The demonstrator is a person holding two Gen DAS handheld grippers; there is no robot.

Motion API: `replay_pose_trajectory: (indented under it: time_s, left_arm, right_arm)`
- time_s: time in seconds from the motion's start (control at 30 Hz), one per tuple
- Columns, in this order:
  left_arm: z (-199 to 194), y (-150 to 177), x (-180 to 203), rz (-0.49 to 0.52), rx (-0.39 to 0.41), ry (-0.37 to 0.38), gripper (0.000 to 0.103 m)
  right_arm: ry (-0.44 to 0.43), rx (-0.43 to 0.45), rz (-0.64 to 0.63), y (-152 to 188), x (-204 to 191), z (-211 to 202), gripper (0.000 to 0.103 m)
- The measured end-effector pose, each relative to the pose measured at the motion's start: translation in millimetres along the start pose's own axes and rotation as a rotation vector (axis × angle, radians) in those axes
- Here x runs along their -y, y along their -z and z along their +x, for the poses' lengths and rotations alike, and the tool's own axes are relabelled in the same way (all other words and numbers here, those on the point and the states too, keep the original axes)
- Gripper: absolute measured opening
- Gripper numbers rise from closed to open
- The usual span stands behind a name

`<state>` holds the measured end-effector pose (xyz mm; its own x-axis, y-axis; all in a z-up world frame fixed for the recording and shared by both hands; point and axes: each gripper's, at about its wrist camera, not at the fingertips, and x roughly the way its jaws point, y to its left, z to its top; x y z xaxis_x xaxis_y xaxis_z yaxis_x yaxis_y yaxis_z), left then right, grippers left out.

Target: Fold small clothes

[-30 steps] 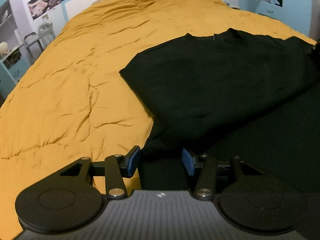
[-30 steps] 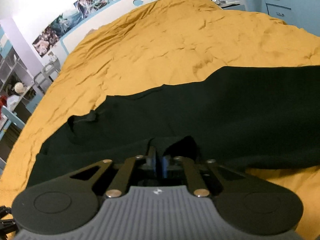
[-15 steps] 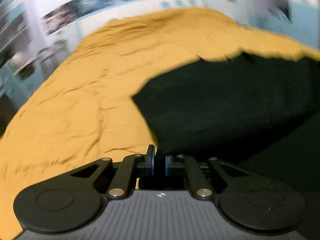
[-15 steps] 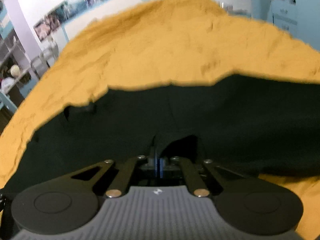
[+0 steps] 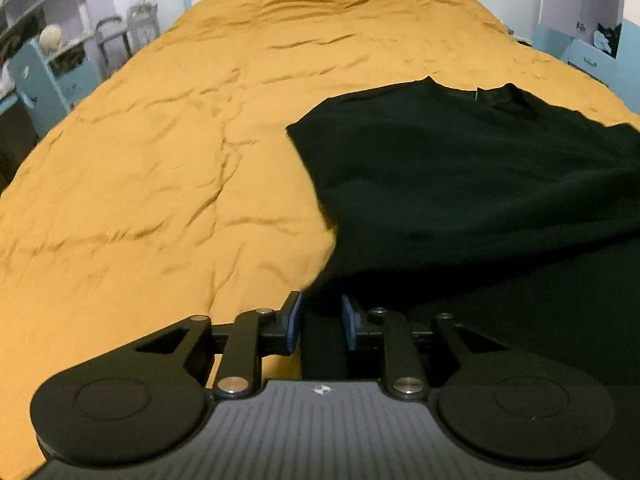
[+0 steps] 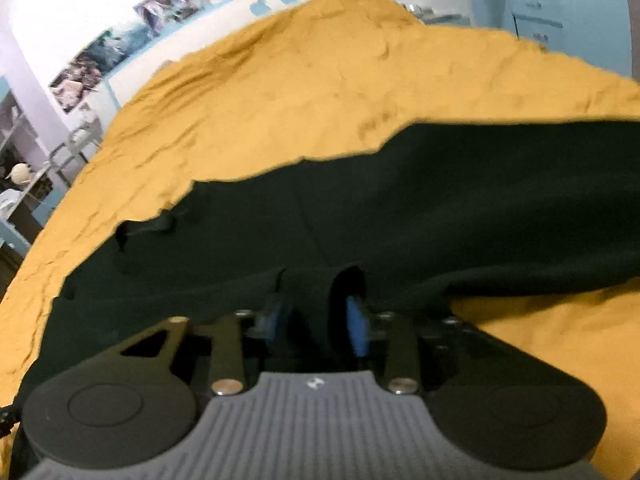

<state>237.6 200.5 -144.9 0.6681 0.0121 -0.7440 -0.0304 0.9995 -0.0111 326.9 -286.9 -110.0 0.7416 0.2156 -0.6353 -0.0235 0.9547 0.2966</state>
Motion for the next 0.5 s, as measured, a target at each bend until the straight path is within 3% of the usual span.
replay_pose_trajectory:
  time_s: [0.13, 0.27, 0.3, 0.33, 0.37, 0.5]
  left_arm:
    - [-28.0, 7.1, -10.5, -0.118, 0.020, 0.071, 0.028]
    - [-33.4, 2.9, -18.8, -0.306, 0.089, 0.212, 0.029]
    - [-31.5, 0.6, -18.1, -0.341, 0.107, 0.249, 0.029]
    - [-29.2, -1.8, -16.4, -0.365, 0.135, 0.284, 0.029]
    - [-26.6, -5.0, -13.3, -0.379, 0.158, 0.301, 0.030]
    - [2.1, -18.6, -5.1, -0.443, 0.161, 0.377, 0.033]
  right_arm:
    - [-0.035, -0.086, 0.003, 16.6, -1.2, -13.7, 0.035]
    - [0.012, -0.079, -0.024, 31.9, -6.8, -1.1, 0.044]
    - [0.020, -0.073, -0.026, 32.8, -7.9, 1.3, 0.041]
    - [0.042, -0.066, -0.028, 32.9, -8.5, 2.1, 0.015]
    - [0.065, -0.072, -0.030, 31.4, -8.3, 2.2, 0.000]
    - [0.087, -0.076, 0.020, 27.7, 6.6, -15.5, 0.000]
